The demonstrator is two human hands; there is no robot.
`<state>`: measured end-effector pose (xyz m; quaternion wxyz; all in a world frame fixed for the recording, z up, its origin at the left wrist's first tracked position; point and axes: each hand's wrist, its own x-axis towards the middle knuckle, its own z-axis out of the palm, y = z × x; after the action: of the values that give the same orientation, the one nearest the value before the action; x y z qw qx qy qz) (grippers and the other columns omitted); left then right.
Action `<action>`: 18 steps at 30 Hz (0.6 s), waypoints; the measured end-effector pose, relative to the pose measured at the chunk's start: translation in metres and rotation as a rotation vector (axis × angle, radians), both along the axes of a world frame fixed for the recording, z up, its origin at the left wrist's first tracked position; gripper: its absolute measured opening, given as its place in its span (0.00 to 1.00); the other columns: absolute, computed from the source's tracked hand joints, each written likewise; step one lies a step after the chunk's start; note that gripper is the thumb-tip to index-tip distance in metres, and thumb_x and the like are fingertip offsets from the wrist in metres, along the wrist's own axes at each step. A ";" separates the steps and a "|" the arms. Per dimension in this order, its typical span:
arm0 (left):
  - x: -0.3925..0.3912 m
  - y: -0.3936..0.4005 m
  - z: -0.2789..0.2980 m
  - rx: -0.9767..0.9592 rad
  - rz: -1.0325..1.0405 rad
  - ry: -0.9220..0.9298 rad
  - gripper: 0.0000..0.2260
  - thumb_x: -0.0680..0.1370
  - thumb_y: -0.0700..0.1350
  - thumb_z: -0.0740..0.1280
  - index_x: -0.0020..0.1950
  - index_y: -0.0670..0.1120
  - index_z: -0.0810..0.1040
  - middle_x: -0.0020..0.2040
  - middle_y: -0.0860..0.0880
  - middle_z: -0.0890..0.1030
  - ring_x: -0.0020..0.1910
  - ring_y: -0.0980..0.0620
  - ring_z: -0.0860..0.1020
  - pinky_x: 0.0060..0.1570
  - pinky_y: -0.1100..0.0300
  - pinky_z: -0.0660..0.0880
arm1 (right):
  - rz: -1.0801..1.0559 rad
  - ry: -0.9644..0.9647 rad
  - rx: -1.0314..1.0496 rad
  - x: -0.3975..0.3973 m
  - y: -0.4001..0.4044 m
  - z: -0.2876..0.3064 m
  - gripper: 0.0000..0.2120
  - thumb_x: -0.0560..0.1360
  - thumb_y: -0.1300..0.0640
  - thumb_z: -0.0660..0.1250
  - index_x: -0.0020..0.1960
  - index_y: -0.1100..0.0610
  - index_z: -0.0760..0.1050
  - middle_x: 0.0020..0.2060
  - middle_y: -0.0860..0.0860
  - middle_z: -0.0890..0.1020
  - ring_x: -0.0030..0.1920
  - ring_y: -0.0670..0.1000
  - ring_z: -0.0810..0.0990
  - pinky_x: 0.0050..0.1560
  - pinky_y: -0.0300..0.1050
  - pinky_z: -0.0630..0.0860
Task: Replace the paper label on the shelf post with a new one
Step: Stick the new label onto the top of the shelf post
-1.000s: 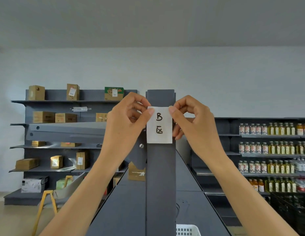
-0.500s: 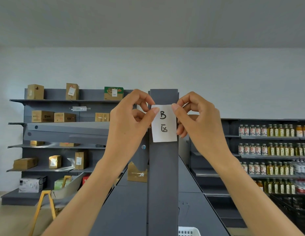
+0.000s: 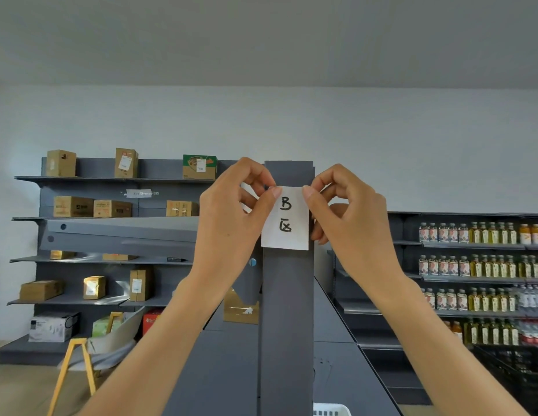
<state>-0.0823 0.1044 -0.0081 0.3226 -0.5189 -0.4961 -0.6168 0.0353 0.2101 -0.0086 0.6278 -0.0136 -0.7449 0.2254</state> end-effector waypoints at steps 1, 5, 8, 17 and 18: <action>0.000 0.000 0.000 0.000 0.007 0.005 0.04 0.78 0.46 0.69 0.48 0.50 0.74 0.43 0.55 0.80 0.41 0.55 0.83 0.37 0.59 0.81 | -0.015 -0.003 0.008 0.000 0.000 0.000 0.07 0.79 0.54 0.67 0.46 0.57 0.74 0.37 0.53 0.82 0.26 0.45 0.81 0.25 0.39 0.79; 0.000 0.001 -0.002 0.005 0.000 0.004 0.05 0.78 0.47 0.69 0.47 0.52 0.73 0.41 0.57 0.79 0.43 0.59 0.82 0.35 0.60 0.80 | -0.067 -0.006 0.036 0.000 0.000 -0.001 0.07 0.80 0.54 0.67 0.46 0.55 0.73 0.36 0.52 0.81 0.28 0.41 0.82 0.25 0.43 0.80; -0.001 0.002 -0.002 0.007 0.008 0.009 0.05 0.78 0.47 0.69 0.47 0.52 0.73 0.41 0.57 0.79 0.43 0.58 0.81 0.35 0.64 0.79 | -0.124 0.002 0.081 -0.001 0.001 -0.001 0.07 0.80 0.53 0.66 0.45 0.54 0.71 0.35 0.50 0.81 0.31 0.46 0.84 0.28 0.51 0.80; -0.005 0.007 -0.003 0.073 0.218 0.085 0.10 0.76 0.51 0.69 0.54 0.57 0.71 0.48 0.52 0.73 0.45 0.55 0.72 0.38 0.72 0.72 | -0.266 0.014 0.180 -0.010 0.002 0.001 0.15 0.77 0.44 0.66 0.52 0.48 0.61 0.33 0.46 0.78 0.35 0.44 0.83 0.31 0.50 0.81; -0.003 0.008 -0.003 0.085 0.240 0.098 0.10 0.76 0.52 0.68 0.56 0.55 0.72 0.49 0.52 0.72 0.47 0.55 0.72 0.39 0.72 0.70 | -0.276 0.024 0.184 -0.012 0.001 0.004 0.16 0.77 0.44 0.67 0.53 0.49 0.61 0.33 0.48 0.77 0.34 0.45 0.83 0.31 0.52 0.80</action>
<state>-0.0855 0.1126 -0.0108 0.4396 -0.4710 -0.5117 -0.5684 0.0236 0.2109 -0.0046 0.6602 -0.0558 -0.7459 0.0681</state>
